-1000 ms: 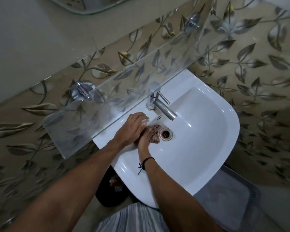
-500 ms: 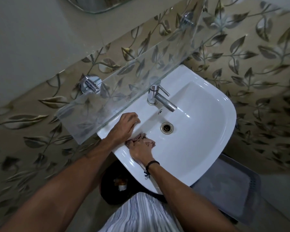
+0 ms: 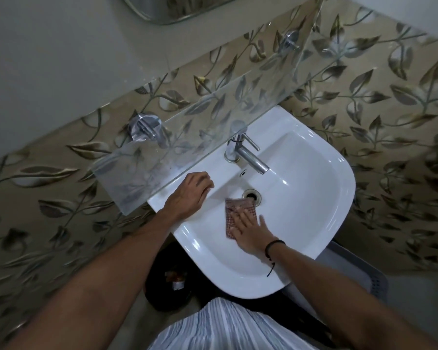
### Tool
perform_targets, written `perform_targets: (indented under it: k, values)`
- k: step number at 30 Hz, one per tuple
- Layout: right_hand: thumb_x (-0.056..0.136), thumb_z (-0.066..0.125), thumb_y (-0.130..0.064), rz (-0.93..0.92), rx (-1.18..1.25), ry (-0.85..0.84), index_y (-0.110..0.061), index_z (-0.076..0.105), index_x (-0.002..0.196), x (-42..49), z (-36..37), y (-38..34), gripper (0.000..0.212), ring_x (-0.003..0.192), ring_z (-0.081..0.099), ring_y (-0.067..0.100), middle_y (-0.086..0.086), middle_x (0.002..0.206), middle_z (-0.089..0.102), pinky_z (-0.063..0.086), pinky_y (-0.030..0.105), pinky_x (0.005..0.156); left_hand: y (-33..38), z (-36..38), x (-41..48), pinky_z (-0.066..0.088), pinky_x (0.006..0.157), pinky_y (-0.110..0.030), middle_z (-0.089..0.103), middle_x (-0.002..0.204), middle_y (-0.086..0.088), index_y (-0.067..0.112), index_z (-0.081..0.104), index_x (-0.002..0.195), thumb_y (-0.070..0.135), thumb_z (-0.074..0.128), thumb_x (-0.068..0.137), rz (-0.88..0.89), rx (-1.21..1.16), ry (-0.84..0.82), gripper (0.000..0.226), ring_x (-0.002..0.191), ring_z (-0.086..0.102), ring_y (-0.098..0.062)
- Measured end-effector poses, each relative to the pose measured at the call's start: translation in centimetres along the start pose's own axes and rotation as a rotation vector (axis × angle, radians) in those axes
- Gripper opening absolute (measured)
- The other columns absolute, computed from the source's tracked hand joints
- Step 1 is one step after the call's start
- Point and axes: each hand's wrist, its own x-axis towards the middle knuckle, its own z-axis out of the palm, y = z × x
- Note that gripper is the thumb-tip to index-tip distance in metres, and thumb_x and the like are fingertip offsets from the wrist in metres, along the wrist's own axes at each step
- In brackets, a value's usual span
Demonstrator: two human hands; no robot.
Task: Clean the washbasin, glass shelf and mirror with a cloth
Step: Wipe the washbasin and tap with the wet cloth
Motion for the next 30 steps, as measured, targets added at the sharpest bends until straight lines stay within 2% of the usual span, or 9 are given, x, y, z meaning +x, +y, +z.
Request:
perform_targets:
  k: [3,6,9,10,13,19,23,27,30]
  values:
    - [0.097,0.0,-0.048,0.056,-0.045,0.053,-0.024,-0.006,0.159,1.7,-0.5,1.0,0.067,0.153,-0.016,0.023,-0.002,0.165,-0.019,0.001,0.063,0.118,0.0,0.1,0.1,0.039,0.1,-0.031,0.053,0.125,0.0,0.018,0.06,0.113,0.017,0.048,0.105,0.002,0.031,0.01,0.015,0.115,0.046,-0.024]
    - [0.089,-0.003,-0.044,0.066,-0.056,-0.036,-0.017,0.016,0.159,3.1,0.7,-0.5,0.077,0.153,-0.012,0.038,0.012,0.167,-0.008,0.004,0.067,0.116,-0.1,0.3,0.1,0.04,0.099,-0.032,0.052,0.124,-0.001,0.017,0.06,0.113,0.017,0.048,0.104,0.012,0.038,0.022,0.015,0.114,0.047,-0.025]
    - [0.096,0.019,-0.032,-0.014,0.009,-0.077,-0.011,0.056,0.138,3.9,1.8,-3.9,0.061,0.146,0.025,0.048,0.019,0.158,0.035,0.019,0.072,0.113,-0.2,0.3,0.2,0.04,0.099,-0.033,0.052,0.124,-0.002,0.017,0.059,0.112,0.017,0.048,0.103,0.035,0.071,0.016,0.014,0.113,0.048,-0.027]
    - [0.099,0.026,-0.024,-0.056,0.06,-0.052,-0.011,0.059,0.136,2.7,0.2,-6.0,0.052,0.145,0.03,0.046,0.018,0.156,0.038,0.021,0.068,0.115,-0.2,0.4,0.3,0.041,0.099,-0.034,0.053,0.123,-0.002,0.017,0.059,0.112,0.017,0.048,0.103,0.045,0.084,0.021,0.014,0.112,0.049,-0.028]
    - [0.106,0.027,-0.017,-0.124,0.239,0.091,-0.008,0.024,0.156,0.9,-0.8,-9.5,0.051,0.153,0.007,0.037,0.016,0.166,0.01,0.002,0.051,0.123,-0.2,0.3,0.2,0.042,0.098,-0.036,0.053,0.123,-0.003,0.017,0.06,0.111,0.018,0.046,0.102,0.038,0.081,0.039,0.017,0.112,0.049,-0.027]
    - [0.097,0.032,-0.042,-0.245,0.874,-0.063,-0.035,0.001,0.159,-3.3,-0.7,-8.7,0.069,0.153,0.001,0.004,-0.019,0.166,-0.002,0.005,0.032,0.124,0.4,-0.1,0.3,0.04,0.099,-0.033,0.053,0.125,-0.005,0.015,0.06,0.113,0.021,0.044,0.105,0.017,0.077,0.016,0.019,0.114,0.045,-0.026]
    - [0.102,0.025,-0.043,-0.259,0.337,-0.311,-0.02,0.017,0.16,-5.6,-0.8,-1.9,0.062,0.154,0.005,0.023,0.002,0.167,0.007,0.004,0.041,0.125,0.0,0.0,0.1,0.041,0.099,-0.034,0.053,0.126,-0.005,0.014,0.061,0.113,0.019,0.048,0.105,0.019,0.077,0.031,0.016,0.115,0.046,-0.027]
    - [0.105,0.015,-0.051,-0.091,-0.123,-0.414,-0.031,0.009,0.159,-6.4,-0.3,1.7,0.058,0.154,-0.011,0.029,-0.001,0.168,-0.011,0.0,0.056,0.122,0.2,0.5,0.0,0.04,0.099,-0.033,0.054,0.125,-0.006,0.014,0.061,0.113,0.018,0.049,0.104,0.022,0.099,0.047,0.016,0.114,0.047,-0.028]
    - [0.109,0.014,-0.039,-0.131,0.018,-0.341,-0.021,0.002,0.16,-6.2,-0.5,-2.7,0.055,0.153,-0.018,0.027,0.001,0.167,-0.016,-0.008,0.051,0.123,-0.2,0.6,0.1,0.042,0.099,-0.037,0.055,0.124,-0.008,0.013,0.061,0.112,0.018,0.049,0.104,0.045,0.118,0.061,0.016,0.112,0.049,-0.031]
